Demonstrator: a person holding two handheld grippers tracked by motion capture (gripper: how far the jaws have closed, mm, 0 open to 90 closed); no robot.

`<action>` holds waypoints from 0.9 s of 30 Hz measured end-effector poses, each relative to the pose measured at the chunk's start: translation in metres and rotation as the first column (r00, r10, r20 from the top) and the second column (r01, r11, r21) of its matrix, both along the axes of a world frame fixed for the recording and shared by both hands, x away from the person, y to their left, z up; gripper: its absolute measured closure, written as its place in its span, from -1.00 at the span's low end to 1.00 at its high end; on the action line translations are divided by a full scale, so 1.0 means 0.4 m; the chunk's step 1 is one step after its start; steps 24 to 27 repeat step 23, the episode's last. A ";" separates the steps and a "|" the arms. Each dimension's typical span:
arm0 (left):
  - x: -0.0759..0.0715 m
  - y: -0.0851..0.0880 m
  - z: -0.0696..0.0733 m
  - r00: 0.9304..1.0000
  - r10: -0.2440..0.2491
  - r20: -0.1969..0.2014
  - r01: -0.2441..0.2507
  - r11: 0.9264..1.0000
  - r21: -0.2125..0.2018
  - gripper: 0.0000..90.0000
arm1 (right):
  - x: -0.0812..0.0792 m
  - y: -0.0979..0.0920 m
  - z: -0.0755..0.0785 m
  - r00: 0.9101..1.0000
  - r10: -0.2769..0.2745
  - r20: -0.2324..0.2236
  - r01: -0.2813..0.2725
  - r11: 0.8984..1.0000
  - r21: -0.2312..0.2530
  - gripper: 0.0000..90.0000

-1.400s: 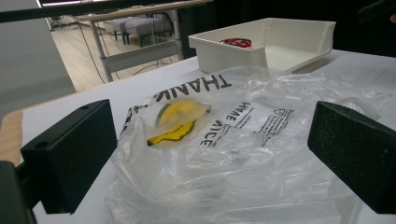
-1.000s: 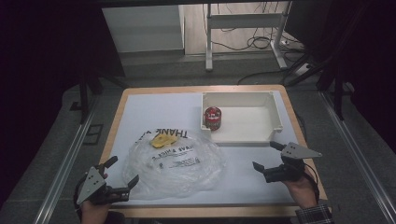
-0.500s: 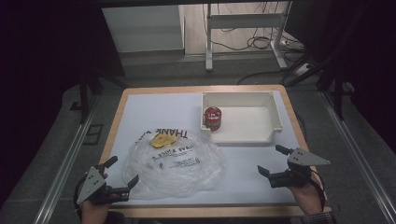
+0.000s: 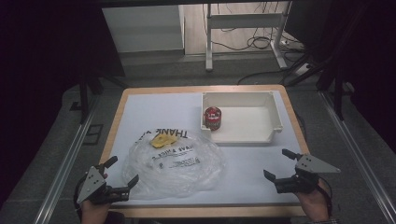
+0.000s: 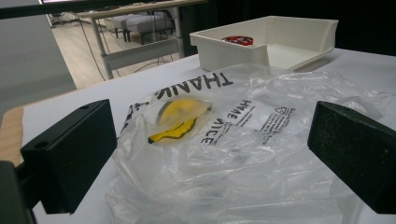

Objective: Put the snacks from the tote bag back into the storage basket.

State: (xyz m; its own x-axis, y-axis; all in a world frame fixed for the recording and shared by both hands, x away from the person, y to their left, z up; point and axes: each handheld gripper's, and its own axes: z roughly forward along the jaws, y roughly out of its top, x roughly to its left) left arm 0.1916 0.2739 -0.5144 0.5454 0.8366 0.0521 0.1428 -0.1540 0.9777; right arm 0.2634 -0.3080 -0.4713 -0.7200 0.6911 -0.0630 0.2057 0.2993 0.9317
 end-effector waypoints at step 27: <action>0.002 -0.002 0.000 1.000 -0.003 -0.004 0.003 1.000 -0.002 -0.97 | -0.068 -0.075 -0.012 0.998 -0.063 0.000 0.063 0.998 0.008 -1.00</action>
